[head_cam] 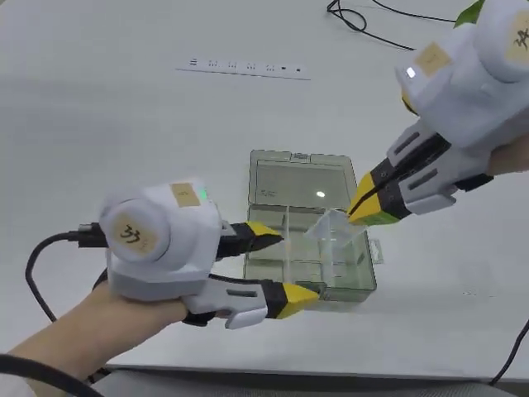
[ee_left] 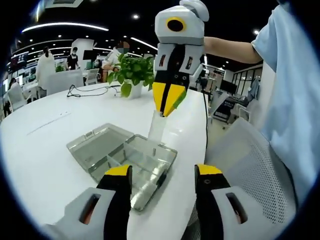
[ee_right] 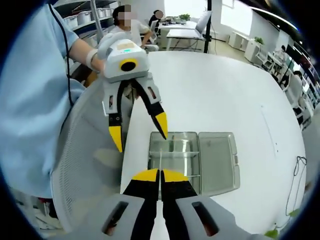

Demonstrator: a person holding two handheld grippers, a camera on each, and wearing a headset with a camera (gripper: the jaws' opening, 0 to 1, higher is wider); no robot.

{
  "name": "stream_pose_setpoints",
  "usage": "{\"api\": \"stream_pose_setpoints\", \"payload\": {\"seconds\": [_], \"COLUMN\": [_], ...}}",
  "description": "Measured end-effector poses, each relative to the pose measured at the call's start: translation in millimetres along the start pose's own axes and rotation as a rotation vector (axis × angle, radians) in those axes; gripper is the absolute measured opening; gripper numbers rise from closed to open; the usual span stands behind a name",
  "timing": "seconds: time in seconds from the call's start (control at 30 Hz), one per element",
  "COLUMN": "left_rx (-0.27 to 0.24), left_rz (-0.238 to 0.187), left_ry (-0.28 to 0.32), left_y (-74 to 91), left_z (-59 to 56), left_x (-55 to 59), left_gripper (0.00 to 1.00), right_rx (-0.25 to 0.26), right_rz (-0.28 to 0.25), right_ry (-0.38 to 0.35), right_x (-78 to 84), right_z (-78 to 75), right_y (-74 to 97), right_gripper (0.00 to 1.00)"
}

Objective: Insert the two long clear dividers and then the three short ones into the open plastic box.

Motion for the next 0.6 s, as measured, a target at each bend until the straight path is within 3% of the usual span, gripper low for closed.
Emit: {"api": "stream_pose_setpoints", "payload": {"seconds": [0.13, 0.33, 0.6], "left_rx": [-0.065, -0.147, -0.18], "left_rz": [0.021, 0.032, 0.046], "left_ry": [0.022, 0.081, 0.118], "left_y": [5.3, 15.0, 23.6], "left_z": [10.1, 23.5, 29.3], "left_x": [7.8, 17.7, 26.7], "left_gripper": [0.74, 0.97, 1.0], "right_rx": [0.01, 0.022, 0.021], "right_rz": [-0.004, -0.004, 0.0], "right_ry": [-0.012, -0.014, -0.019], "right_x": [0.8, 2.6, 6.4], "right_z": [-8.4, -11.9, -18.1], "right_y": [-4.0, -9.9, -19.7], "right_gripper": [0.02, 0.02, 0.02]}}
Point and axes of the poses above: the centre of the closed fingertips' face, and the gripper's own axes: y roughly backward along the fingers, z roughly to its left, x roughly out of its underside, the point moved 2 cm from there along y, roughly backward along the fingers, and after that the axes turned 5 degrees about -y, right-handed, at the moved point
